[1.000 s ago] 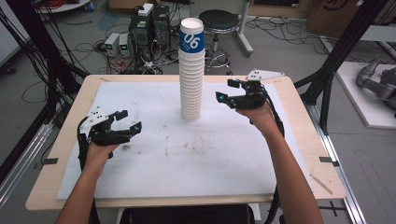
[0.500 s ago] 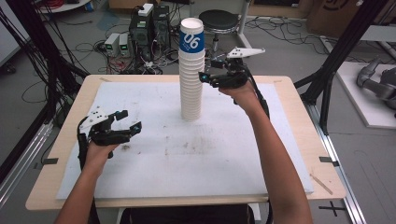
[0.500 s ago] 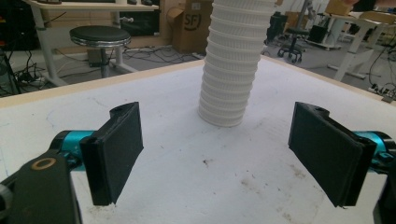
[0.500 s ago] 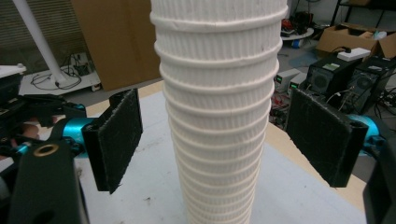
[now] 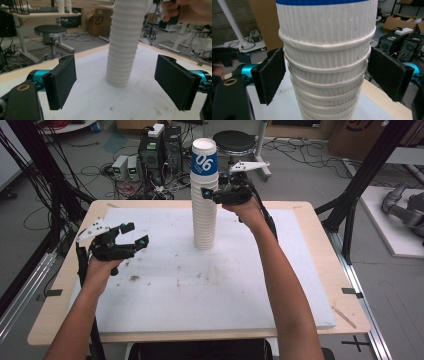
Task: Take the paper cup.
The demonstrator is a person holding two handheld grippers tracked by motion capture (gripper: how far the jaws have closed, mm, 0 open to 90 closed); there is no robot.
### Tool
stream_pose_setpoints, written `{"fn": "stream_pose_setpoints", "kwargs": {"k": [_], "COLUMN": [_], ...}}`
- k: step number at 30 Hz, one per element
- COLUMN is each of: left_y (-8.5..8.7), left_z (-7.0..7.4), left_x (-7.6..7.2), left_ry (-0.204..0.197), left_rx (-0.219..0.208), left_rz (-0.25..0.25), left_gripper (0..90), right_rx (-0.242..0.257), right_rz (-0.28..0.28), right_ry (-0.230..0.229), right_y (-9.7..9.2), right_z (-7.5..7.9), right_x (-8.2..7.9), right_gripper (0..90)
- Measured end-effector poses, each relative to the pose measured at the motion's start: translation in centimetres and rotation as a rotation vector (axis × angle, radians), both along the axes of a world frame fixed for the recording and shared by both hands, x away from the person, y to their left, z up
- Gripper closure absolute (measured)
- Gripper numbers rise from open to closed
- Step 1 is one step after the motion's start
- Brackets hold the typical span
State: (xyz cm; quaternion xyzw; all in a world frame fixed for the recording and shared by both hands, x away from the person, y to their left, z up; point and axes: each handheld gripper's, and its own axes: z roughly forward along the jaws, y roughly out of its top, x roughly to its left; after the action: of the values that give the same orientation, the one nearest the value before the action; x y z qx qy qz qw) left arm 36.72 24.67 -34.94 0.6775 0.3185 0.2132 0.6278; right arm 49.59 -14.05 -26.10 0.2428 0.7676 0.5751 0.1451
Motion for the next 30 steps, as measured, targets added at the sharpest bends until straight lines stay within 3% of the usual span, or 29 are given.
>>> {"fn": "stream_pose_setpoints", "kwargs": {"k": [2, 4, 5, 6, 7, 13, 19, 21, 27, 30], "left_y": [-0.1, -0.5, -0.5, -1.2, -1.2, -3.9, -6.4, -7.9, -10.6, -12.7], "left_z": [0.8, 3.4, 3.4, 5.2, 5.2, 10.0, 12.2, 13.0, 14.7, 15.8], "left_x": [0.4, 1.6, 1.6, 2.6, 2.6, 5.9, 7.9, 8.6, 10.1, 10.9], "left_ry": [-0.009, -0.035, -0.035, -0.051, -0.051, -0.074, -0.079, -0.085, -0.071, -0.07], "left_rx": [0.001, 0.006, 0.006, -0.001, -0.001, 0.002, 0.012, 0.039, 0.035, 0.058], "left_rz": [-0.009, -0.022, -0.022, -0.043, -0.043, -0.109, -0.154, -0.183, -0.203, -0.194], "left_gripper": [17.5, 17.4, 17.4, 17.4, 17.4, 17.3, 17.3, 17.3, 17.3, 17.3], "right_rx": [-0.001, -0.008, -0.009, -0.011, -0.011, -0.02, -0.022, -0.024, -0.029, -0.035], "right_rz": [-0.006, -0.003, -0.004, -0.001, -0.001, 0.003, 0.007, 0.007, 0.009, 0.009], "right_ry": [-0.003, -0.01, -0.008, -0.012, -0.012, -0.013, -0.01, -0.015, -0.02, -0.025], "right_y": [0.0, 0.1, 0.1, 0.1, 0.1, -0.1, -0.2, -0.2, -0.3, -0.2], "right_z": [0.0, 0.1, 0.1, 0.1, 0.1, 0.1, 0.2, 0.2, 0.2, 0.2], "right_x": [0.0, -0.1, -0.2, -0.2, -0.2, -0.2, -0.3, -0.3, -0.3, -0.4], "right_gripper": [17.1, 17.3, 17.4, 17.4, 17.4, 17.6, 17.7, 17.7, 17.7, 17.7]}}
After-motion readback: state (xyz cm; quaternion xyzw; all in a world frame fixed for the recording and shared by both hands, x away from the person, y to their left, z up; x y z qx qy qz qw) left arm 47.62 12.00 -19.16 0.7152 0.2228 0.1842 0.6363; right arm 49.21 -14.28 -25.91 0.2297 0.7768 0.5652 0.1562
